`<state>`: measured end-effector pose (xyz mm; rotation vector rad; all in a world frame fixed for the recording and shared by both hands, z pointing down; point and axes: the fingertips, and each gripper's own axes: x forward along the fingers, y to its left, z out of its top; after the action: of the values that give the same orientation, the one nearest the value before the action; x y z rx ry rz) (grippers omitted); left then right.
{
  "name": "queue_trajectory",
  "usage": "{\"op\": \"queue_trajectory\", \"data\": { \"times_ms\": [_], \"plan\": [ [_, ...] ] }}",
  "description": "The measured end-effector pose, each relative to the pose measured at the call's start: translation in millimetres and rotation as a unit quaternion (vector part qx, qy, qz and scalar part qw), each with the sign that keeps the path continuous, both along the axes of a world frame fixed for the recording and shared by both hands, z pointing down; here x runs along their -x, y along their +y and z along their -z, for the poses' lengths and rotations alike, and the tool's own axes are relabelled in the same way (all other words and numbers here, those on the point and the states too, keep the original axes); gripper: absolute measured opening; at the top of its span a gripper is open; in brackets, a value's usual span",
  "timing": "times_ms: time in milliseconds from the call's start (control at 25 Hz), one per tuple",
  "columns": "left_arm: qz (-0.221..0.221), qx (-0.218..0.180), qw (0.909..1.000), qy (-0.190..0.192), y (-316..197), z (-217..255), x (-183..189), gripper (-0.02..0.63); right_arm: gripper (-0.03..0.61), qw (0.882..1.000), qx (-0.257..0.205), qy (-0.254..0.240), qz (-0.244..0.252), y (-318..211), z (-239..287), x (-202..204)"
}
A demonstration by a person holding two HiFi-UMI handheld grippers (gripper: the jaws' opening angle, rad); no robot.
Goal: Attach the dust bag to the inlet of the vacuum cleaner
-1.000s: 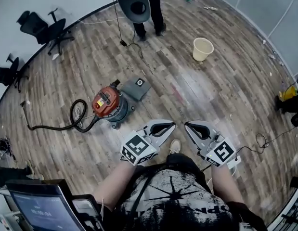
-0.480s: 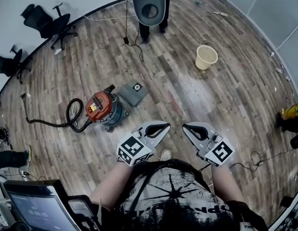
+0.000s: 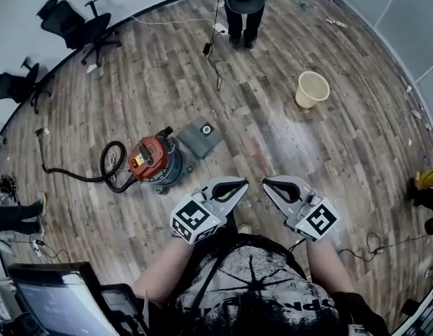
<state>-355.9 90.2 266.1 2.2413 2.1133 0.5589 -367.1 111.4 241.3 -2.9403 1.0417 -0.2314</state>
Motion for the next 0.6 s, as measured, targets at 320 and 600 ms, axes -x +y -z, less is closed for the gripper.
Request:
{"op": "queue_trajectory", "data": {
  "times_ms": [320, 600],
  "plan": [
    [-0.024, 0.016, 0.9994, 0.018, 35.0, 9.0, -117.2, 0.003, 0.007, 1.000, 0.019, 0.013, -0.019, 28.7, 9.4, -116.0],
    [-0.056, 0.028, 0.9978, 0.024, 45.9, 16.0, -214.4, 0.003, 0.006, 0.998, 0.034, 0.025, -0.046, 36.8, 19.2, -217.5]
  ]
}}
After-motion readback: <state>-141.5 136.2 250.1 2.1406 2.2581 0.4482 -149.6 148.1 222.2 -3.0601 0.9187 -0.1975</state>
